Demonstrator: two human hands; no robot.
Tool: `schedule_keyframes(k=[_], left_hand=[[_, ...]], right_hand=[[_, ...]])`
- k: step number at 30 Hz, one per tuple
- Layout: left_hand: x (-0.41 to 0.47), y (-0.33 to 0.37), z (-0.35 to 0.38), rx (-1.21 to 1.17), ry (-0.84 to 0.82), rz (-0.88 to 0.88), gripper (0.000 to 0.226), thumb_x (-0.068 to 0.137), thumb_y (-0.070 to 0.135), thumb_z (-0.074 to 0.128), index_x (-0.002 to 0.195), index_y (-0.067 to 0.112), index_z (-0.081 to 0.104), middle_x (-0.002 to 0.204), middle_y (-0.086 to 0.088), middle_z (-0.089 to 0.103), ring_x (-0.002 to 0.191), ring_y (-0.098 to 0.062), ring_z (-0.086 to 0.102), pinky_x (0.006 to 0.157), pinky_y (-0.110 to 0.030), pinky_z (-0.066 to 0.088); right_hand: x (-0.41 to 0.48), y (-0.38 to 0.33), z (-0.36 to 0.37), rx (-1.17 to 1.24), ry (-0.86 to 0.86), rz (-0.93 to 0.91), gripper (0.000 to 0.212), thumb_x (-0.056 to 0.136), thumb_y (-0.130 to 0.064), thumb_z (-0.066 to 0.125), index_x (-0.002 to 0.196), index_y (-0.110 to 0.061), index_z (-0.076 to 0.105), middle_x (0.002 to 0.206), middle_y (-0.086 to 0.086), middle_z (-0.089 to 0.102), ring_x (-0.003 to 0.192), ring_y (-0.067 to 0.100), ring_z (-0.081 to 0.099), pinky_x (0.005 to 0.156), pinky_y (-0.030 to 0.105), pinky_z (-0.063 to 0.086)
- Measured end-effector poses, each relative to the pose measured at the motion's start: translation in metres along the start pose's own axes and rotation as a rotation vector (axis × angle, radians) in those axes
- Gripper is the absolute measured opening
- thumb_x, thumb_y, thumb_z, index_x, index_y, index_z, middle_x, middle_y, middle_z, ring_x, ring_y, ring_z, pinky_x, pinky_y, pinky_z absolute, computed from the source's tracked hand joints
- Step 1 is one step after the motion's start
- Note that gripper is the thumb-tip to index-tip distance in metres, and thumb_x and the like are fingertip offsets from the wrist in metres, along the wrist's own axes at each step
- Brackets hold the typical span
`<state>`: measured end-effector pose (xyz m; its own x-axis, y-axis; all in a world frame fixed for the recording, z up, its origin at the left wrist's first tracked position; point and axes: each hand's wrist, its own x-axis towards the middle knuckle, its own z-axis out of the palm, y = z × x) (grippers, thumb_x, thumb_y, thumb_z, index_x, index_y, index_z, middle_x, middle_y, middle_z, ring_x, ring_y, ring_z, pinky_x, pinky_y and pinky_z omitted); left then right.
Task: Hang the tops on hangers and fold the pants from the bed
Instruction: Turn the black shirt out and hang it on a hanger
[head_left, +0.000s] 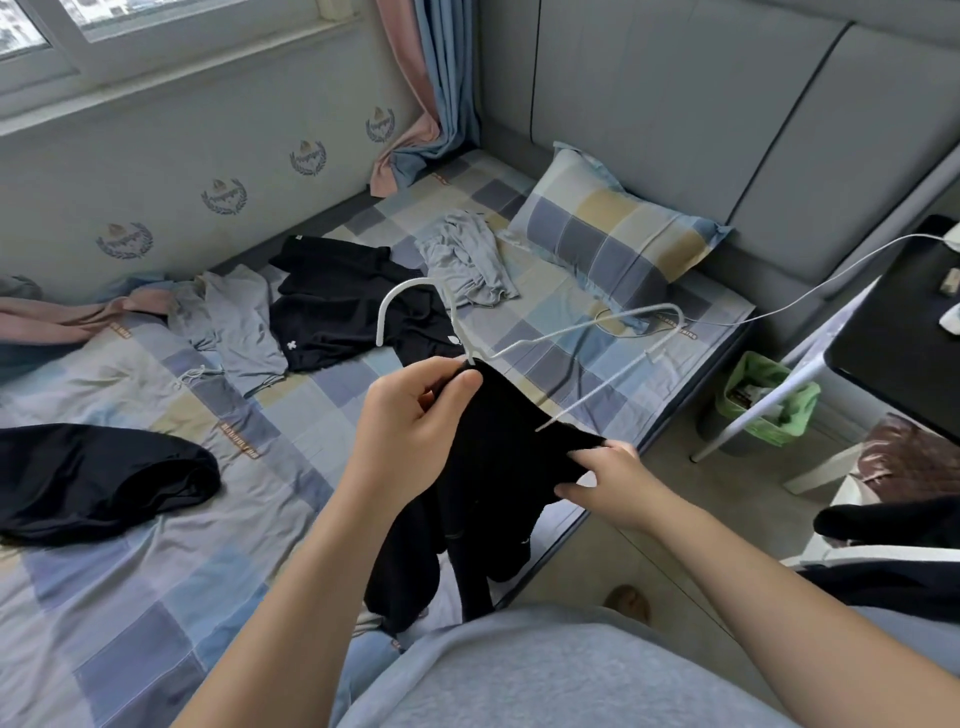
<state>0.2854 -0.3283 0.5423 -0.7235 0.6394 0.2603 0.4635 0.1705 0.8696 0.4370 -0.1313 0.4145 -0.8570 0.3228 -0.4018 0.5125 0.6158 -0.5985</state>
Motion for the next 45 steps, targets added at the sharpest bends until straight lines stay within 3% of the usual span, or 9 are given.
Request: schedule_keyframes(k=[5,11,17,21,26,29,33,37,45], left_hand=[[-0.003,-0.012,-0.023,-0.008,-0.100,-0.011,0.033,0.094,0.026,0.058,0.068,0.005,0.058,0.055,-0.006,0.034,0.052,-0.011,0.031,0.050,-0.030,0.025],[-0.012,-0.028,-0.053,0.084,-0.245,-0.076,0.042,0.099,0.031,0.059,0.072,0.000,0.057,0.056,0.001,0.032,0.051,-0.012,0.030,0.050,-0.027,0.025],[-0.015,-0.040,-0.058,0.264,-0.309,-0.245,0.032,0.099,0.030,0.060,0.071,0.015,0.067,0.047,0.010,0.036,0.043,-0.006,0.031,0.046,-0.017,0.027],[-0.015,-0.039,-0.042,0.357,-0.409,-0.274,0.041,0.101,0.035,0.056,0.071,0.007,0.058,0.049,0.004,0.037,0.044,-0.007,0.033,0.047,-0.020,0.029],[-0.013,-0.023,-0.011,0.384,-0.449,-0.159,0.042,0.102,0.038,0.053,0.069,0.013,0.052,0.059,-0.006,0.050,0.050,-0.015,0.042,0.053,-0.033,0.036],[-0.010,-0.016,0.003,0.362,-0.419,-0.071,0.036,0.102,0.037,0.053,0.071,0.018,0.055,0.060,0.002,0.053,0.053,-0.013,0.045,0.054,-0.030,0.036],[-0.007,-0.014,0.008,0.307,-0.362,-0.039,0.015,0.099,0.035,0.059,0.094,0.032,0.073,0.074,0.026,0.063,0.071,0.004,0.057,0.059,-0.015,0.039],[-0.003,-0.028,-0.001,0.290,-0.387,0.029,0.017,0.100,0.026,0.059,0.107,0.027,0.074,0.086,0.019,0.063,0.087,-0.001,0.059,0.074,-0.013,0.043],[0.007,-0.054,-0.036,0.403,-0.058,0.035,0.015,0.100,0.008,0.053,0.094,0.009,0.066,0.085,0.001,0.064,0.084,-0.027,0.056,0.079,-0.042,0.045]], right_hand=[[-0.006,0.028,0.002,-0.175,0.244,-0.070,0.020,0.097,-0.037,0.062,0.113,-0.030,0.071,0.111,-0.021,0.062,0.126,0.008,0.049,0.119,0.040,-0.004],[-0.002,0.035,-0.027,-0.144,0.438,-0.132,0.014,0.091,-0.031,0.072,0.100,-0.021,0.076,0.103,-0.010,0.068,0.117,0.013,0.054,0.117,0.041,0.005],[-0.009,0.007,-0.063,0.133,0.383,-0.218,0.009,0.087,-0.006,0.074,0.084,-0.015,0.073,0.098,-0.004,0.070,0.100,0.014,0.063,0.099,0.037,0.047],[-0.018,-0.024,-0.081,0.197,0.348,-0.267,0.008,0.093,-0.008,0.069,0.093,-0.014,0.074,0.108,-0.016,0.069,0.107,-0.008,0.059,0.093,0.006,0.040],[-0.032,-0.081,-0.086,0.278,0.277,-0.395,0.015,0.099,-0.026,0.059,0.106,-0.023,0.073,0.114,-0.013,0.069,0.112,-0.001,0.060,0.093,0.009,0.043],[-0.036,-0.105,-0.071,0.331,0.199,-0.437,0.012,0.099,-0.033,0.055,0.095,-0.037,0.066,0.109,-0.007,0.071,0.108,0.006,0.064,0.094,0.018,0.047],[-0.030,-0.104,-0.059,0.268,0.220,-0.412,0.038,0.100,-0.042,0.052,0.080,-0.010,0.056,0.065,0.007,0.052,0.061,0.017,0.049,0.060,0.029,0.042],[-0.030,-0.093,-0.059,0.326,0.240,-0.371,0.039,0.094,-0.055,0.059,0.079,-0.019,0.053,0.067,0.006,0.051,0.064,0.024,0.050,0.062,0.033,0.044],[-0.030,-0.073,-0.087,0.404,0.307,-0.312,0.033,0.092,-0.049,0.065,0.083,-0.018,0.075,0.053,-0.003,0.044,0.051,0.003,0.038,0.054,0.016,0.034]])
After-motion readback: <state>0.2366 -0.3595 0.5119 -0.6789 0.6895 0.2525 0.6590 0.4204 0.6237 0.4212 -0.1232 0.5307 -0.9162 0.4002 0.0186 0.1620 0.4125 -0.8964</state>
